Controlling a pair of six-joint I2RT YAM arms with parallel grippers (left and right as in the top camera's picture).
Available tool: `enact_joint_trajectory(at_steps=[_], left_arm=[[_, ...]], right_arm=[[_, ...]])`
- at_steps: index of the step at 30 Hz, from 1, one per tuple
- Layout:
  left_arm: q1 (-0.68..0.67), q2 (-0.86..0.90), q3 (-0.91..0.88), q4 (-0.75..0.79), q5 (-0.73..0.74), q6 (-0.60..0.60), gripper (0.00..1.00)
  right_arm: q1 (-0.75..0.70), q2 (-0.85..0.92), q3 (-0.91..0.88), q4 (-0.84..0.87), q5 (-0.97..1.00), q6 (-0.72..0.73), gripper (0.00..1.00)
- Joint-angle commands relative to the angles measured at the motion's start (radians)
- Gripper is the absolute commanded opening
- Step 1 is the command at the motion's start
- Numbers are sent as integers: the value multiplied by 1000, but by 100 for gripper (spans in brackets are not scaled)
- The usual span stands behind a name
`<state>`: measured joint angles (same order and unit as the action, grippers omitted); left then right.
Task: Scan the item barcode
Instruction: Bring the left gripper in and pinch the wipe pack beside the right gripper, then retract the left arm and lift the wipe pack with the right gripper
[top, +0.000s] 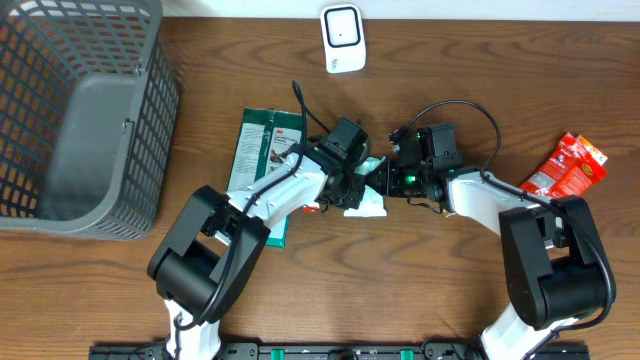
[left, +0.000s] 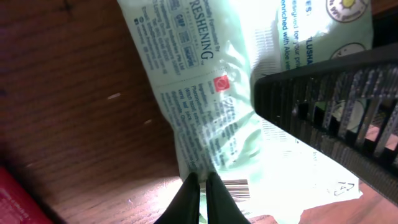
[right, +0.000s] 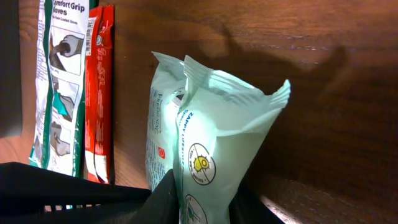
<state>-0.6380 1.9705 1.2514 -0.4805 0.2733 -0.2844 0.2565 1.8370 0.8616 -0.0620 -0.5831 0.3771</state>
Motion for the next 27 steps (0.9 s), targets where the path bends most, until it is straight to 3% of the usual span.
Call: enact_joint_trajectory(at_steps=[1,5,15,21,27], left_arm=[[5,-48,-6,-8,-62,3,8],[5,-129,-6,-11,-84,3,8],[52,-419,-6,-113,-218,2,13],[198,-594,-1,-207,-219,-43,14],[406,-691,48,-320,-219,-42,10]], right_arm=[[3,-1,-5,4,-45,-28,16],[3,-6,-4,8,-73,-67,2],[3,-192,-4,-52,-23,-163,1],[3,-365,25,-172,107,-246,1],[7,-417,256,-460,219,-316,1]])
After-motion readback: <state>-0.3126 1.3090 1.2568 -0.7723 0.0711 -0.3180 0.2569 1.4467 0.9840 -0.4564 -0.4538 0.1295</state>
